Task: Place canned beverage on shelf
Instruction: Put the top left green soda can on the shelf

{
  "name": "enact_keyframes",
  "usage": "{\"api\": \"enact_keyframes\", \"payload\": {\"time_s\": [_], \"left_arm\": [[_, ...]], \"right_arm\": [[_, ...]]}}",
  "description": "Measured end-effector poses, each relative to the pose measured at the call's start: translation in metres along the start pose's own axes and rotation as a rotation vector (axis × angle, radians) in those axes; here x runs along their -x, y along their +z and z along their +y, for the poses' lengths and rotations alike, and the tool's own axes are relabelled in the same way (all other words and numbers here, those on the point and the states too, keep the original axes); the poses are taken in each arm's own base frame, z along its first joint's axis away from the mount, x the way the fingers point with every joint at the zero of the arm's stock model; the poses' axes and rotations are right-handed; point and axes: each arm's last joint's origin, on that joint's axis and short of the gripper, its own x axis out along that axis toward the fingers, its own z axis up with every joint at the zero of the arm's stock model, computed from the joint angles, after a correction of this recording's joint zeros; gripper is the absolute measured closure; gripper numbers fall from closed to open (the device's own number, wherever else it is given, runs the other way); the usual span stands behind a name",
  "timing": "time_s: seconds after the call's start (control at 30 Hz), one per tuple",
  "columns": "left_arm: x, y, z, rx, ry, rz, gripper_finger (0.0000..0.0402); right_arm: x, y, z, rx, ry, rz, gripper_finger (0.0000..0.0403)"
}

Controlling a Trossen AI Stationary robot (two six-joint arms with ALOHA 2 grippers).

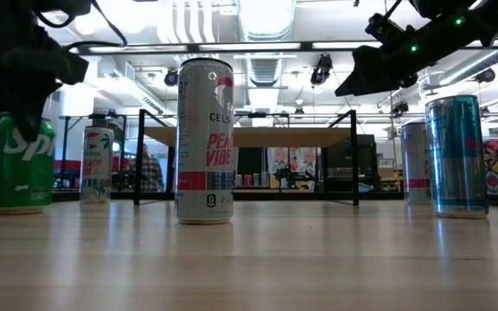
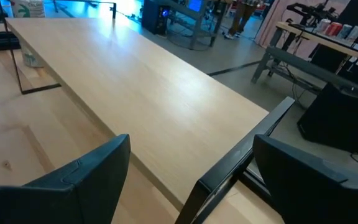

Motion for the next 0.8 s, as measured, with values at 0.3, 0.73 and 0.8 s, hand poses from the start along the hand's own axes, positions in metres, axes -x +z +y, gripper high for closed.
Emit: {"api": "enact_keyframes", "payload": {"time_s": [0.3, 0.73, 0.8], "left_arm": [[0.001, 0.001, -0.002, -0.004, -0.019, -0.009, 0.011], [0.035, 0.016, -0.021, -0.19, -0.064, -0.093, 0.0104], [0.042, 0.019, -0.028, -0.253, -0.071, -0.108, 0.0102]], "right_arm": [[0.0, -0.003, 0.0, -0.005, 0.0, 0.024, 0.0074], [0.0, -0.003, 0.0, -0.016, 0.0, 0.023, 0.0074], [0.0, -0.003, 0.0, -0.022, 0.0, 0.023, 0.0074]]}}
